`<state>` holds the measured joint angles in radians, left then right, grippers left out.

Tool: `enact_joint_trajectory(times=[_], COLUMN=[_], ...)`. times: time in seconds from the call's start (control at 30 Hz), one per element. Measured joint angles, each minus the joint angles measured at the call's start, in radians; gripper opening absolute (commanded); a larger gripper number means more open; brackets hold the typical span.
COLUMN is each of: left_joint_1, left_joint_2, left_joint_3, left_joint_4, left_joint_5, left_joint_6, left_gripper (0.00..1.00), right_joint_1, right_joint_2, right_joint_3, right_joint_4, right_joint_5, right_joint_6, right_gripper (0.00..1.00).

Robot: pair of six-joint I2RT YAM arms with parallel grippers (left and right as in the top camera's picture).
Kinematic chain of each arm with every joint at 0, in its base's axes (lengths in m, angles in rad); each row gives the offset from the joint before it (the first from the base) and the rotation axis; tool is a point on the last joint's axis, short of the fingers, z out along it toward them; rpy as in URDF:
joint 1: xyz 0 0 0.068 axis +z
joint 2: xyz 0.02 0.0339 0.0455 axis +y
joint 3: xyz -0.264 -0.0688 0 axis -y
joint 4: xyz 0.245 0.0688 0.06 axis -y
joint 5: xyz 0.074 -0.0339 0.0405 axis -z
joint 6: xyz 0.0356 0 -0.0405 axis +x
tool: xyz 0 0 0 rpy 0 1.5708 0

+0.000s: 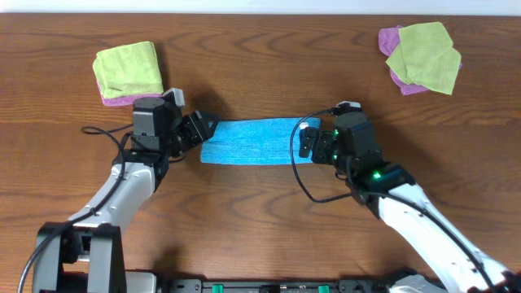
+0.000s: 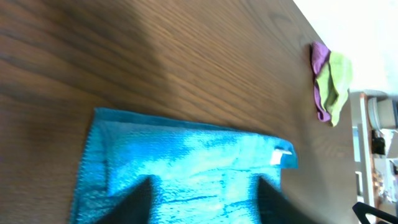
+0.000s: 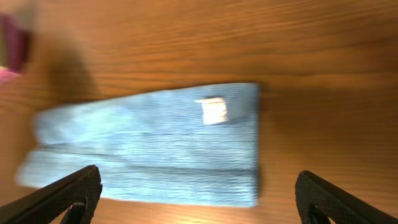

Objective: Fold the cloth

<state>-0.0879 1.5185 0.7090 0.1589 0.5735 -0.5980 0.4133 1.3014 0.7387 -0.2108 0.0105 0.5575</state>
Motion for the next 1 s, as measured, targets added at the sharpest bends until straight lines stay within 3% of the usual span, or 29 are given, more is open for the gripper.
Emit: enact_joint_trajectory(times=[0.2,0.4,0.7,1.0], left_joint_1=[-0.070,-0.146,-0.179,-0.179], left_joint_2=[0.000,0.004,0.172,0.214], left_joint_3=[0.000,0.000,0.001,0.001], left_joint_4=[0.000,0.000,0.019,0.031], left_joint_5=[-0.013,-0.123,-0.204,-0.241], left_joint_6=[-0.032,-0.036,-0.057,-0.057], left_gripper=[0.06,0.06,0.06,0.06], right_joint_1=[0.000,0.000,0.000,0.000], right_joint_2=[-0.014,-0.012,0.121,0.193], right_joint_3=[0.000,0.000,0.000,0.000], right_joint_4=[-0.051,-0.141,-0.114,-0.061], right_joint_5=[-0.111,-0.135,-0.146,-0.149], right_joint_6=[0.149,0.240,0.270,0.280], right_gripper=[0.99,0.99,0.99,0.99])
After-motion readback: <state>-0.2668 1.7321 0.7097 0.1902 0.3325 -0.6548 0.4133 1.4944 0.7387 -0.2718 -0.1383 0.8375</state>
